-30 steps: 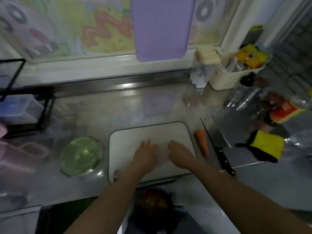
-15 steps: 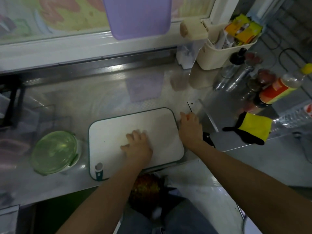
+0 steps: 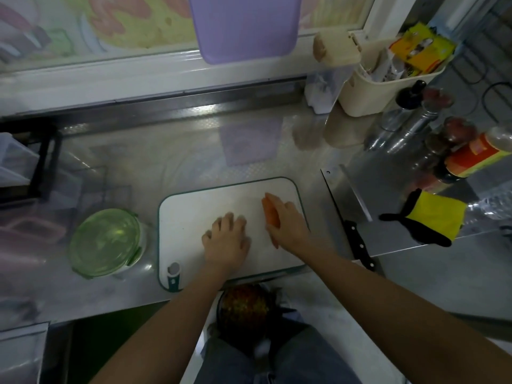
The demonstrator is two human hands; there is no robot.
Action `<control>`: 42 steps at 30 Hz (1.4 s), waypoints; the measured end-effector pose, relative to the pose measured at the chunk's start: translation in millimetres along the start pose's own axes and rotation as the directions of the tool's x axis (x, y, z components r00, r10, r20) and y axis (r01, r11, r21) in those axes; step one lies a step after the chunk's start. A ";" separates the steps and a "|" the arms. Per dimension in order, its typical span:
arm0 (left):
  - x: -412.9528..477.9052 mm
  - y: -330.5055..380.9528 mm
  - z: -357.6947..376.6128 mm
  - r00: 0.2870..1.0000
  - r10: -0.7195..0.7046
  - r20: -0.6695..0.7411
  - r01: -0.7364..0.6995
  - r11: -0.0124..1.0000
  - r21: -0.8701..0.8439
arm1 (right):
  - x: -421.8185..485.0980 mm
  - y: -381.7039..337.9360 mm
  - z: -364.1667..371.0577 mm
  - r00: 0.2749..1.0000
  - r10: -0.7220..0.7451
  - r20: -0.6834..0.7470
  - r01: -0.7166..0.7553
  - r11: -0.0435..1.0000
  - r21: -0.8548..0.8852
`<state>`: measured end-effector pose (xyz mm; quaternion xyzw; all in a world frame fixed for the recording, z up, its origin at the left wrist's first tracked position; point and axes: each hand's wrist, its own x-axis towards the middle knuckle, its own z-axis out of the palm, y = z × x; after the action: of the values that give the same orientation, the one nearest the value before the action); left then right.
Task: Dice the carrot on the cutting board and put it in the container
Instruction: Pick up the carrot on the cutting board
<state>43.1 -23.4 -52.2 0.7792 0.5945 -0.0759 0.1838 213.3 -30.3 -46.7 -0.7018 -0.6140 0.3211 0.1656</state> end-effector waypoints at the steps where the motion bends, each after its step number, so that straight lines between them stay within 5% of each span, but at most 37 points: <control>1: -0.8 -3.0 -0.8 1.000 0.009 0.012 -0.009 1.000 -0.019 | -1.0 -2.9 6.6 1.000 0.002 0.014 -0.002 1.000 -0.006; 11: 11.6 37.3 -10.2 0.994 -0.059 -0.097 0.019 0.927 -0.374 | -3.4 15.2 -17.3 1.000 0.011 -0.001 -0.011 0.992 0.122; 16: 24.3 79.1 -10.0 0.974 -0.223 -0.034 0.182 0.867 -0.463 | -19.5 59.5 -53.6 0.957 0.214 -0.196 -0.231 0.971 -0.066; 19: 27.9 83.8 -4.1 0.977 -0.213 -0.028 0.183 0.892 -0.413 | -28.4 81.7 -63.2 0.889 0.372 -0.267 -0.446 0.837 -0.317; 23: 26.8 78.3 2.4 0.979 -0.205 -0.025 0.175 0.888 -0.425 | -35.7 97.1 -68.1 0.843 0.504 -0.186 -0.537 0.797 -0.275; 28: 23.3 64.5 1.6 0.985 -0.170 -0.033 0.143 0.903 -0.405 | -36.2 104.3 -77.5 0.876 0.455 -0.160 -0.478 0.863 -0.164; 31: 20.1 54.1 -2.7 0.986 -0.163 -0.018 0.145 0.916 -0.374 | -32.8 91.8 -79.4 0.862 0.425 -0.276 -0.454 0.890 -0.050; 34: 13.3 37.7 -5.9 0.992 -0.119 -0.033 0.100 0.934 -0.343 | -23.7 67.3 -78.7 0.911 0.248 -0.329 -0.235 0.969 0.079; 38: 4.6 11.2 -8.5 0.997 -0.034 -0.073 0.011 0.953 -0.302 | -15.2 23.1 -65.9 0.977 -0.065 -0.203 0.070 0.997 0.016; 42: -4.4 -11.8 -8.3 0.998 -0.009 -0.063 -0.007 0.965 -0.262 | -17.1 -5.1 -36.3 0.987 -0.139 -0.083 0.125 0.980 -0.156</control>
<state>29.7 -21.6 -45.4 0.7498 0.6052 0.0279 0.2660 232.5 -40.0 -12.4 -0.6841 -0.6733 0.2290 0.1620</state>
